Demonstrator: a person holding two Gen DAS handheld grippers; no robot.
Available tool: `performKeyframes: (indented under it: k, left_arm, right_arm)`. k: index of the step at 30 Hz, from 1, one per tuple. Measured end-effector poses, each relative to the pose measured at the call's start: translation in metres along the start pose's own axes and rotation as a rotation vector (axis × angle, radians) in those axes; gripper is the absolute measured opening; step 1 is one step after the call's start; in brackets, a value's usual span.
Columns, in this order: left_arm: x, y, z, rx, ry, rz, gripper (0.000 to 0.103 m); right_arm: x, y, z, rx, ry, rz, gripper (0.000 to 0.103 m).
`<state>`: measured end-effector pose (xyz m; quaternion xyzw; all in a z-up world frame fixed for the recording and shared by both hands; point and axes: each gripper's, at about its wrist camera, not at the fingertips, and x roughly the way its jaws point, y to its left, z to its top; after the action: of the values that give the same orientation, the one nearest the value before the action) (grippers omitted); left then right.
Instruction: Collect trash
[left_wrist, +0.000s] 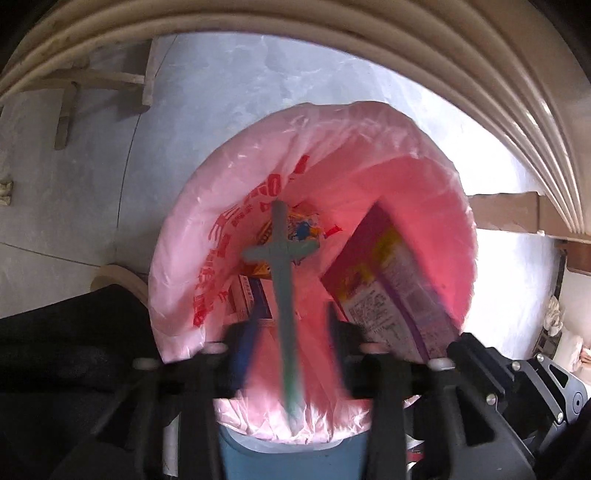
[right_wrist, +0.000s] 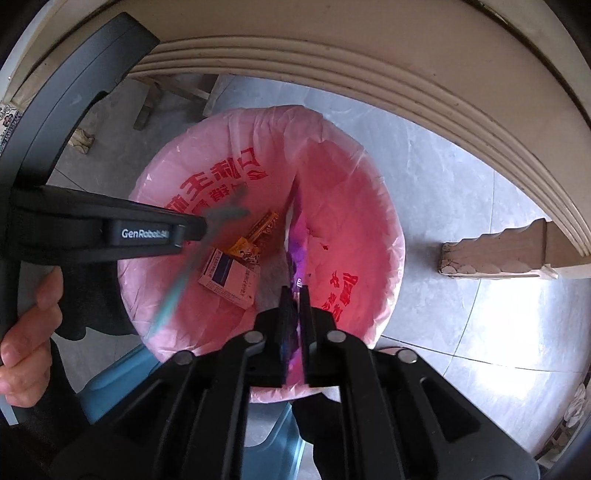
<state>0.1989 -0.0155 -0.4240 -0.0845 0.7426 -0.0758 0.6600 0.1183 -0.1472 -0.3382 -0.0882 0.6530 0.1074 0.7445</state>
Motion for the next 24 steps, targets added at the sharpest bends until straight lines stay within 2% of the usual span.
performKeyframes:
  k: [1, 3, 5, 10, 15, 17, 21, 24]
  left_arm:
    - [0.0, 0.001, 0.0, -0.006, -0.003, -0.016, 0.053]
    - [-0.001, 0.001, 0.001, -0.004, -0.011, -0.015, 0.059]
    - [-0.004, 0.001, 0.001, -0.006, -0.025, 0.001, 0.072]
    - [-0.006, 0.003, -0.003, -0.012, -0.028, 0.059, 0.085]
    - [-0.017, 0.011, -0.019, -0.011, -0.029, 0.137, 0.086]
    - [-0.033, 0.01, -0.031, 0.0, -0.078, 0.185, 0.086]
    - [-0.073, -0.002, -0.05, 0.059, -0.18, 0.2, 0.086]
    - [-0.106, -0.018, -0.069, 0.124, -0.261, 0.23, 0.086]
  right_arm:
    - [0.001, 0.0, 0.001, 0.001, -0.004, -0.004, 0.028]
    - [0.0, -0.001, 0.003, 0.004, -0.013, -0.001, 0.043]
    - [0.0, -0.002, 0.003, 0.008, -0.021, 0.005, 0.044]
    - [0.003, -0.003, 0.005, 0.022, -0.016, 0.019, 0.056]
    - [-0.004, -0.003, 0.001, 0.034, -0.028, 0.019, 0.06]
    - [-0.015, -0.002, -0.003, 0.042, -0.048, 0.013, 0.062]
    - [-0.051, -0.001, -0.014, 0.081, -0.138, -0.01, 0.068]
    - [-0.09, -0.003, -0.022, 0.137, -0.237, -0.031, 0.073]
